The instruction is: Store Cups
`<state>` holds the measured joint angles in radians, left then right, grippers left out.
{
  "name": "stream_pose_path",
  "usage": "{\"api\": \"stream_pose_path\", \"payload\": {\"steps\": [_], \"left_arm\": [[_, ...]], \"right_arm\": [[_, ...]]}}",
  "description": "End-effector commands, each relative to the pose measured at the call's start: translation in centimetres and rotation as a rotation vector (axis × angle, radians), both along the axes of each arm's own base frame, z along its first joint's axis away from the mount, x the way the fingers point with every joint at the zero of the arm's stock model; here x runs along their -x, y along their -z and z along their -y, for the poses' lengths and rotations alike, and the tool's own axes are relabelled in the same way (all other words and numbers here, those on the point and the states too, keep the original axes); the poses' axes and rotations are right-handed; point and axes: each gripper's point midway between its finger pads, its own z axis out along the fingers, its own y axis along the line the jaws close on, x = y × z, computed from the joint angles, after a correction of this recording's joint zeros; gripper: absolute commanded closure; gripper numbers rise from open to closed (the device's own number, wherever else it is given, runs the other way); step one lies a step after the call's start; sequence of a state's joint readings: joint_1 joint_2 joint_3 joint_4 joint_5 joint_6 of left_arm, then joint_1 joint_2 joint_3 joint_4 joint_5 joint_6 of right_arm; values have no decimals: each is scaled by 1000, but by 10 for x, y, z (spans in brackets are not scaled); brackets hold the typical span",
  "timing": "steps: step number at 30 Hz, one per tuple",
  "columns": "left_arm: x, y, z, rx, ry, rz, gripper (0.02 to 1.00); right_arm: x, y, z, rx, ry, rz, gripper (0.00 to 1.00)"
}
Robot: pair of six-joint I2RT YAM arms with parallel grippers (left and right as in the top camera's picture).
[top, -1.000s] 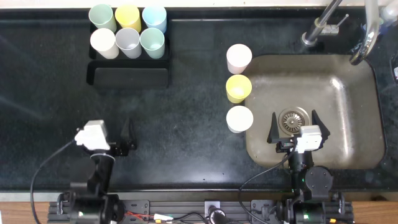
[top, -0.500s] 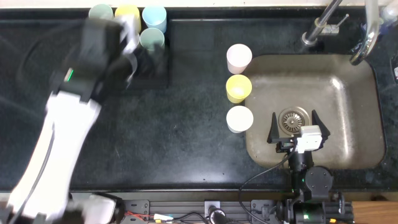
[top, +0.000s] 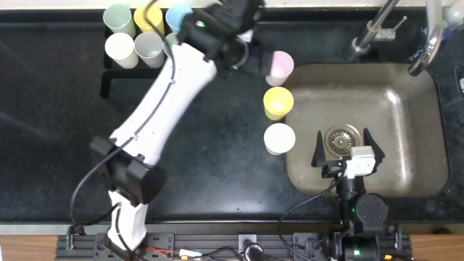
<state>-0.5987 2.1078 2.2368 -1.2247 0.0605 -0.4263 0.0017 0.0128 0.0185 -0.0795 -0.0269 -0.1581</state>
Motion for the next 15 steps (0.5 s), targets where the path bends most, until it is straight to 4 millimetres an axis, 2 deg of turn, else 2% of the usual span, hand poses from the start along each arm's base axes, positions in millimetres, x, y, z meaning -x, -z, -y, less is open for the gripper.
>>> {"api": "stream_pose_path", "payload": {"steps": [1, 7, 15], "left_arm": [[-12, 11, 5, -22, -72, 14, 18], [-29, 46, 16, -20, -109, -16, 18], [-54, 52, 41, 93, -132, 32, 18]], "right_arm": [[0, 4, 0, 3, -3, -1, 3], [0, 4, 0, 3, -3, -1, 5], [0, 4, 0, 3, -3, -1, 3]]}}
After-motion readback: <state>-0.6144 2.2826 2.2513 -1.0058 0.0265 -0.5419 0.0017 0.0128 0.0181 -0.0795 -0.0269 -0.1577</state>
